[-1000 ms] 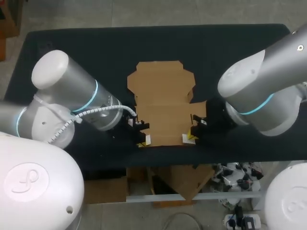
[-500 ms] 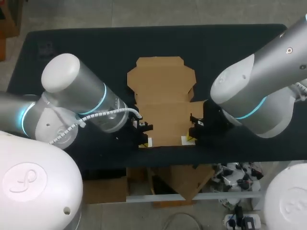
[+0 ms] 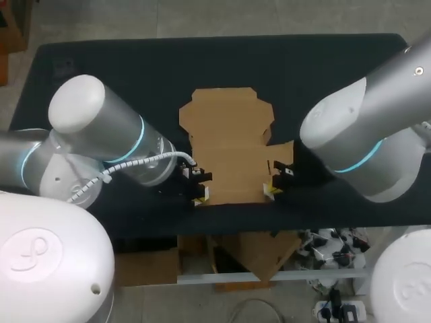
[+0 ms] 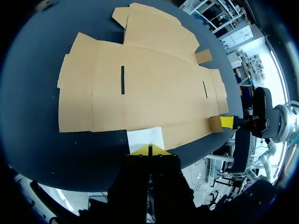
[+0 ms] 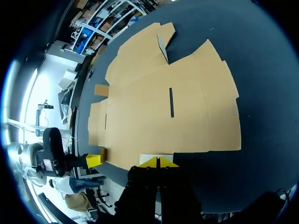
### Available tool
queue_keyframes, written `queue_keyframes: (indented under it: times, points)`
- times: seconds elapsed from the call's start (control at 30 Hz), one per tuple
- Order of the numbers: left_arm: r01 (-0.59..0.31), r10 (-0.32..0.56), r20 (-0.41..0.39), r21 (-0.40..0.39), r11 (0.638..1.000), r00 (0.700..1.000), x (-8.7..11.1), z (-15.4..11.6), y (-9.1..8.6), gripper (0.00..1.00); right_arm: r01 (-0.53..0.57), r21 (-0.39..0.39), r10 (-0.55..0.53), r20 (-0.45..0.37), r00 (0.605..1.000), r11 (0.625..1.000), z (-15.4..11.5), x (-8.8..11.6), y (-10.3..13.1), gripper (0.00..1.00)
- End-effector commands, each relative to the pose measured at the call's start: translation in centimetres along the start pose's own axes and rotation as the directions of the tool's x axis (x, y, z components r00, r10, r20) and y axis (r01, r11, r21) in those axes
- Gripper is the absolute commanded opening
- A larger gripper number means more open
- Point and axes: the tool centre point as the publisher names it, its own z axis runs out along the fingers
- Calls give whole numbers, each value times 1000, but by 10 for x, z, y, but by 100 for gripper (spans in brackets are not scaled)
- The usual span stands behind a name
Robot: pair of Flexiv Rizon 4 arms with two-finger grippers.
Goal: Assemble the packaging by folding the flat box into shape, placing the metal phone stand inside, and closing the box properly
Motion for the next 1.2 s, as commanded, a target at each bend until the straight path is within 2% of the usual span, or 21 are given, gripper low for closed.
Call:
queue_keyframes:
  times: [0.03, 0.17, 0.2, 0.37, 0.5, 0.53, 0.6, 0.63, 0.67, 0.7, 0.73, 0.8, 1.2]
  points:
    - [-8, 8, -16, -10, 1000, 1000, -7, -22, -4, 0, 5, -19, -9, -190, 982, 1000, -25, -18, 1, 0]
    - [-23, 23, -32, -7, 1000, 999, -10, -34, -9, 0, 51, -21, -55, -264, 963, 998, -35, -27, 8, 0]
    - [-25, 25, -35, -6, 1000, 999, -11, -37, -11, 0, 62, -20, -65, -281, 958, 998, -38, -29, 10, 11]
    - [-34, 34, -51, -4, 999, 998, -16, -50, -17, 0, 79, -43, -89, -310, 947, 996, -48, -36, 17, 35]
    - [-40, 40, -59, 1, 999, 997, -19, -59, -22, 2, 88, -56, -102, -331, 938, 995, -56, -42, 23, 42]
    - [-41, 41, -60, 2, 999, 997, -20, -60, -24, 16, 89, -60, -104, -332, 938, 994, -57, -42, 24, 45]
    - [-42, 42, -64, 3, 999, 997, -21, -64, -27, 36, 92, -66, -109, -335, 936, 994, -62, -42, 27, 50]
    - [-42, 42, -65, 4, 999, 997, -22, -66, -28, 45, 95, -69, -113, -338, 934, 993, -64, -42, 29, 61]
    - [-42, 42, -67, 4, 999, 997, -22, -68, -30, 59, 96, -71, -114, -339, 934, 993, -66, -42, 30, 75]
    - [-42, 42, -68, 6, 999, 997, -22, -70, -31, 96, 96, -73, -115, -339, 934, 993, -68, -43, 32, 85]
    - [-42, 42, -69, 7, 999, 997, -23, -71, -32, 100, 95, -76, -115, -339, 934, 993, -70, -43, 34, 93]
    - [-44, 44, -68, 10, 999, 997, -23, -75, -35, 100, 96, -80, -118, -340, 933, 992, -74, -44, 36, 100]
    - [-52, 53, -81, 20, 998, 995, -27, -100, -54, 100, 113, -85, -137, -368, 920, 990, -93, -51, 61, 100]
